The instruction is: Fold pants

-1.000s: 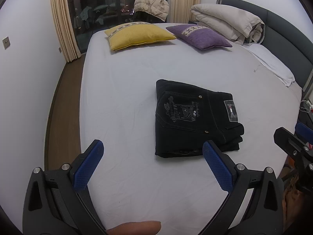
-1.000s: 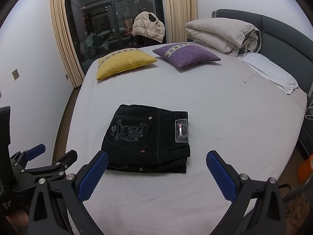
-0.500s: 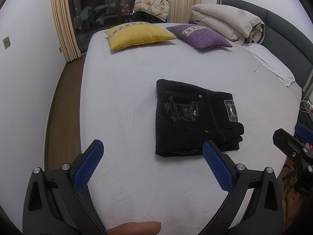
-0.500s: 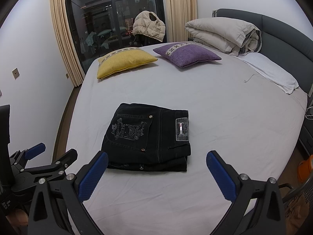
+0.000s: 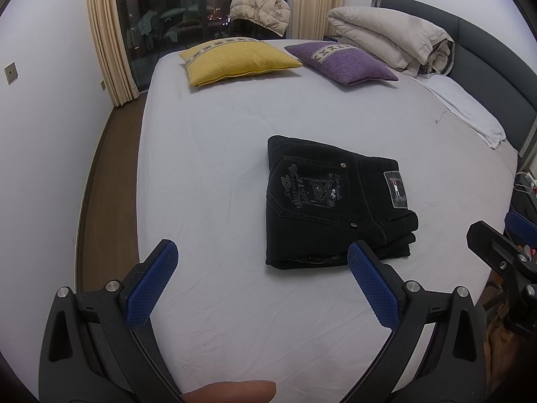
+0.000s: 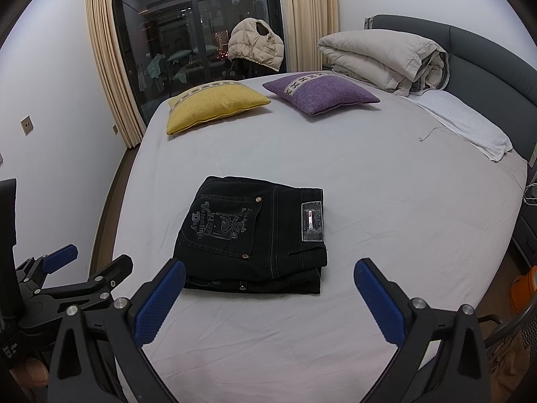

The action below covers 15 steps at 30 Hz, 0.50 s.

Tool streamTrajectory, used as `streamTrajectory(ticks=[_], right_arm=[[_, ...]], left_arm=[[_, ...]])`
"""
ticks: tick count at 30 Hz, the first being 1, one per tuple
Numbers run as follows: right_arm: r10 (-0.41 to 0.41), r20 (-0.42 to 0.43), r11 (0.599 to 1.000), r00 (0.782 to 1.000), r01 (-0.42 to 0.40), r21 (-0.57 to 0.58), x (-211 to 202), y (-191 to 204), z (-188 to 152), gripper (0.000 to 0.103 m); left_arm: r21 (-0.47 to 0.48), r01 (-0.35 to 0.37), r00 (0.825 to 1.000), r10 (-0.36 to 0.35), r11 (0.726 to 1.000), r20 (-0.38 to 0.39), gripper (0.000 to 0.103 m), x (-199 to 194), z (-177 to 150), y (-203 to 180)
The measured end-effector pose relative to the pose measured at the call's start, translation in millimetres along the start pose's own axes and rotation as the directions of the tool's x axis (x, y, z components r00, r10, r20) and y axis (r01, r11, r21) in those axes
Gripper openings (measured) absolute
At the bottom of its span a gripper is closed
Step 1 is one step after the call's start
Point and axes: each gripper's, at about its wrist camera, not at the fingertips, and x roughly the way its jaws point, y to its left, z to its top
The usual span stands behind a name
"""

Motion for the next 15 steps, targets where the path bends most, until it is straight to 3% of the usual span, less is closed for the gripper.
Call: streamTrajectory(ticks=[15], right_arm=[[0.004, -0.004, 1.000, 1.000, -0.004, -0.006, -0.9, 1.2, -4.0, 0.103]], left_arm=[[0.000, 0.003, 1.000, -0.003, 1.000, -0.002, 0.103, -0.6, -1.2, -1.6]])
